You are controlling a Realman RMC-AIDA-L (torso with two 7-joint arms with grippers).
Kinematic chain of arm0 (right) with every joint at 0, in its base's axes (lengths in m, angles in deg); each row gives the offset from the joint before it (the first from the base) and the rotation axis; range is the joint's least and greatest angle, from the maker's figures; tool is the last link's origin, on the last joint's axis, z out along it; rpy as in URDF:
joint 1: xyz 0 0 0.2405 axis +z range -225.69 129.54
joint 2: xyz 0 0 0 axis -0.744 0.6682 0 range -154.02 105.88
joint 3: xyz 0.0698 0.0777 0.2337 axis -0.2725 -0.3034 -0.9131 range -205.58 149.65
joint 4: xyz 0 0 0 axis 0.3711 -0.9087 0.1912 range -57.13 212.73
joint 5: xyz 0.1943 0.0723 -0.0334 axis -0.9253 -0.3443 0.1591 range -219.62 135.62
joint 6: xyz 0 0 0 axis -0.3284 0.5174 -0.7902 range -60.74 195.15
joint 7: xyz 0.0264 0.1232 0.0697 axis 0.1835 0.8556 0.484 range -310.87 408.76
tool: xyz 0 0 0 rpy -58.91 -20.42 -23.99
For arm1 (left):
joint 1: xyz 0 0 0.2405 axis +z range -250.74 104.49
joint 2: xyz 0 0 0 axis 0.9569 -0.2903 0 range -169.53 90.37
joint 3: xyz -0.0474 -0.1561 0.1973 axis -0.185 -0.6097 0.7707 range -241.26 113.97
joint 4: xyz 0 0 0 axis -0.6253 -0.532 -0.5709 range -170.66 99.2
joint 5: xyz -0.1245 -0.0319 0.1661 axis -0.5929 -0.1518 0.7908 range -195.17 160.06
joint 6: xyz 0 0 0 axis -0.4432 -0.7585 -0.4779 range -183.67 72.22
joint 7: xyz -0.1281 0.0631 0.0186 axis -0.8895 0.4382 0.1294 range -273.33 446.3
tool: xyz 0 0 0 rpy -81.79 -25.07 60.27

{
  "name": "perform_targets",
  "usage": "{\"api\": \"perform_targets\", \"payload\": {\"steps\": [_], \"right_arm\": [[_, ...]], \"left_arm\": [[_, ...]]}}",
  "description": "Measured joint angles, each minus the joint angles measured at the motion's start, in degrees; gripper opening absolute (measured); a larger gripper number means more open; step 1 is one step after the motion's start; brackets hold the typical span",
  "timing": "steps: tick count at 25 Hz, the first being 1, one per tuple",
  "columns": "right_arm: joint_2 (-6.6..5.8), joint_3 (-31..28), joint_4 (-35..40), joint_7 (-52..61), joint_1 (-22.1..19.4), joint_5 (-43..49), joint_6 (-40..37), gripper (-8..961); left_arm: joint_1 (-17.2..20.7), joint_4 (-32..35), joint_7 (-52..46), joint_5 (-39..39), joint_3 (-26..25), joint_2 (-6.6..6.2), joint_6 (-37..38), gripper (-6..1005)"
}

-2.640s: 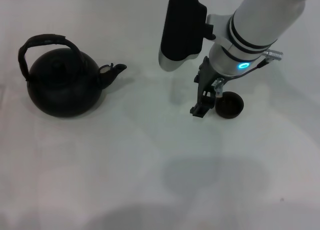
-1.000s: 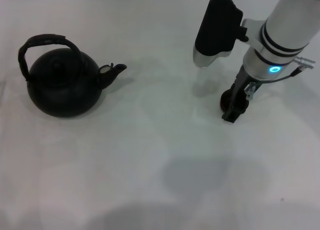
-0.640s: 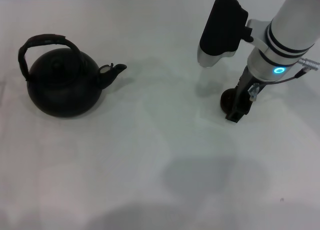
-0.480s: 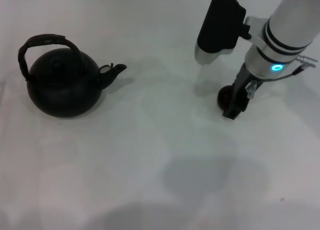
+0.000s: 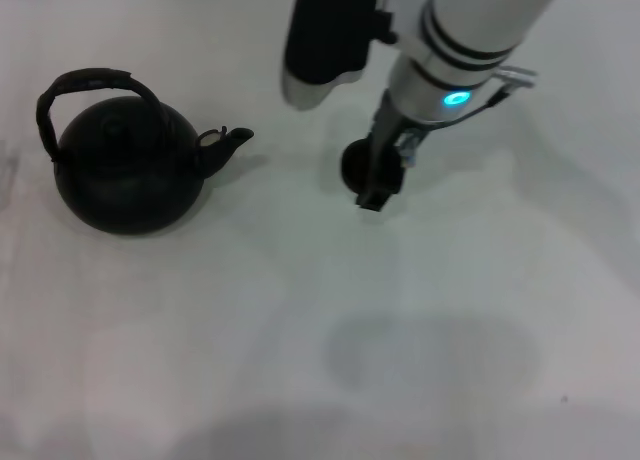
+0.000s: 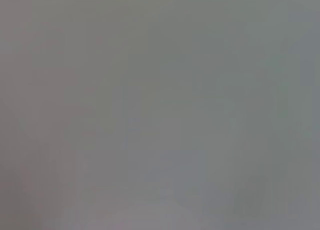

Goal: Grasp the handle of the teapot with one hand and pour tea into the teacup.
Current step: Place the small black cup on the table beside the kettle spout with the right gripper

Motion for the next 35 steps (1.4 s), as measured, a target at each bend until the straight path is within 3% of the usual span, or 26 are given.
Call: {"api": "perform_targets", "payload": {"steps": [5,11,35], "right_arm": [[-0.01,8.1,-4.8,-0.1,5.2,-7.5,-4.7,729],[-0.01,13.5,-7.0,-0.4,7.2,-12.1,-7.3,732],[-0.01,17.1,-9.3,-2.5,5.9,-15.7,-9.6,744]], "left_arm": [[-0.3,0.2,0.0,0.0,0.0,0.05,-0.1,876],[-0.4,0.3,0.0,0.0,0.1,0.16,-0.2,875],[-0.6,0.4,-0.6,0.0,0.1,0.09,-0.2,875]]}}
